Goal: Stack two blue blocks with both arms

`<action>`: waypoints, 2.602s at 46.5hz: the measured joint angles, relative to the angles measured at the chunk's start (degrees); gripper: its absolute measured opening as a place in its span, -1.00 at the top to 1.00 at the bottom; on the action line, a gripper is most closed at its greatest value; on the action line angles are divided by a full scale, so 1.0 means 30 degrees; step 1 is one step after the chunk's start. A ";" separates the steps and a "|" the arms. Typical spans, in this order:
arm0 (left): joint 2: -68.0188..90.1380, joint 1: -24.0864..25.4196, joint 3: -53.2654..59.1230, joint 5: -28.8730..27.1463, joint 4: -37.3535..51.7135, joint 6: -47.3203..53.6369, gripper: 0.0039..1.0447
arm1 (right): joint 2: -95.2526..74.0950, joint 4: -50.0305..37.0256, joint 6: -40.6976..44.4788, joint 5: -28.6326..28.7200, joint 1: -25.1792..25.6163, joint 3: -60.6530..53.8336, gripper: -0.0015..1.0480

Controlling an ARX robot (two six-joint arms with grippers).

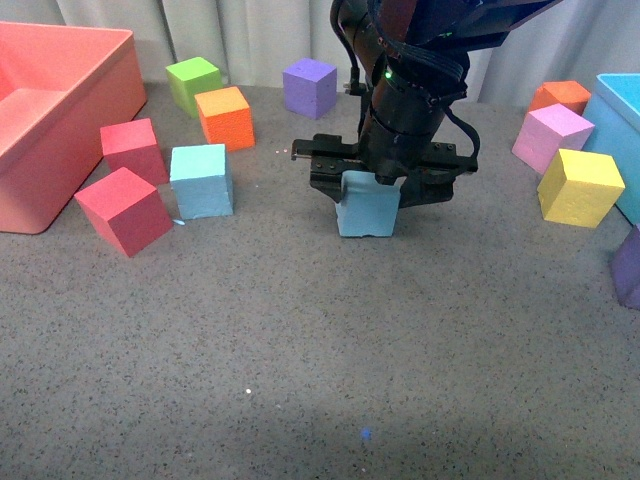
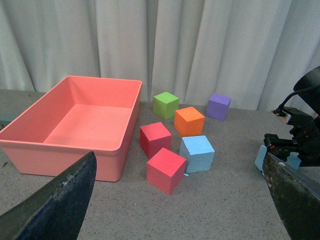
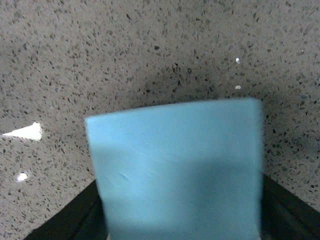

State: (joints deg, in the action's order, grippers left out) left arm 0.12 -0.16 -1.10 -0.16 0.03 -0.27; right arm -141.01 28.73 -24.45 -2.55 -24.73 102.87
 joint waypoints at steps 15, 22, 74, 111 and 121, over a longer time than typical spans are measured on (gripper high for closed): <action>0.0000 0.0000 0.0000 0.0000 0.0000 0.0000 -0.88 | 0.3191 -0.3621 -0.0882 -0.0219 0.0437 -0.3075 -0.80; 0.0000 0.0000 0.0000 0.0007 0.0000 0.0000 -0.88 | 0.5180 -0.8837 0.0597 -0.2936 0.0648 -0.5887 -0.68; 0.0000 0.0000 0.0000 0.0007 0.0000 0.0000 -0.88 | 2.5339 -2.9004 0.8138 -0.0313 0.7009 -3.2385 0.98; 0.0000 0.0000 0.0000 0.0007 0.0000 0.0000 -0.88 | 3.6399 -1.9999 0.8138 0.0809 0.8196 -3.4235 0.98; 0.0000 0.0000 0.0000 0.0007 0.0000 0.0000 -0.88 | 3.8956 -1.7639 0.8138 0.0816 0.8196 -3.4235 0.98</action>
State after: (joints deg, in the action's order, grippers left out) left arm 0.12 -0.16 -1.10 -0.14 0.03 -0.27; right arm -24.14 -24.18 -0.03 -0.10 -0.14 0.16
